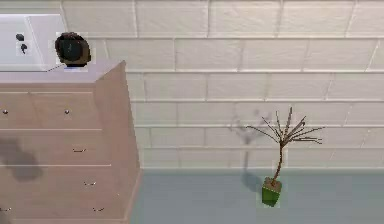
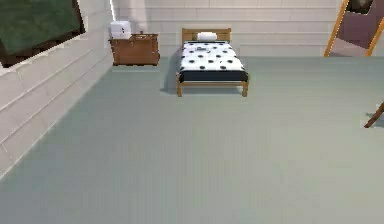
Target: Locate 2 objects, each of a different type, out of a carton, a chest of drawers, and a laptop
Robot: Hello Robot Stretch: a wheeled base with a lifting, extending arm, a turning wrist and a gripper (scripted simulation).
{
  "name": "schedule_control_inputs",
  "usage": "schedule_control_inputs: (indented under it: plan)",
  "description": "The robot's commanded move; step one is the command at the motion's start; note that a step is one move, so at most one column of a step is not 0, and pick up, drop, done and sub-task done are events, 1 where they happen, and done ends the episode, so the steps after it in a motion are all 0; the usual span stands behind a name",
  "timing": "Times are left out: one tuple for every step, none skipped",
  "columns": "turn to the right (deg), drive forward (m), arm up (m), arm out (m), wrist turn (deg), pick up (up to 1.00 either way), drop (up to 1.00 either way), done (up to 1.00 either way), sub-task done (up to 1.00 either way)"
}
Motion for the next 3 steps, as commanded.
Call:
schedule_control_inputs:
  plan:
    - [0.0,0.3,0.0,0.0,0.0,0.0,0.0,0.0,0.0]
    - [-45.0,0.0,0.0,0.0,0.0,0.0,0.0,0.0,0.0]
    - [0.0,0.0,0.0,0.0,0.0,0.0,0.0,0.0,1.0]
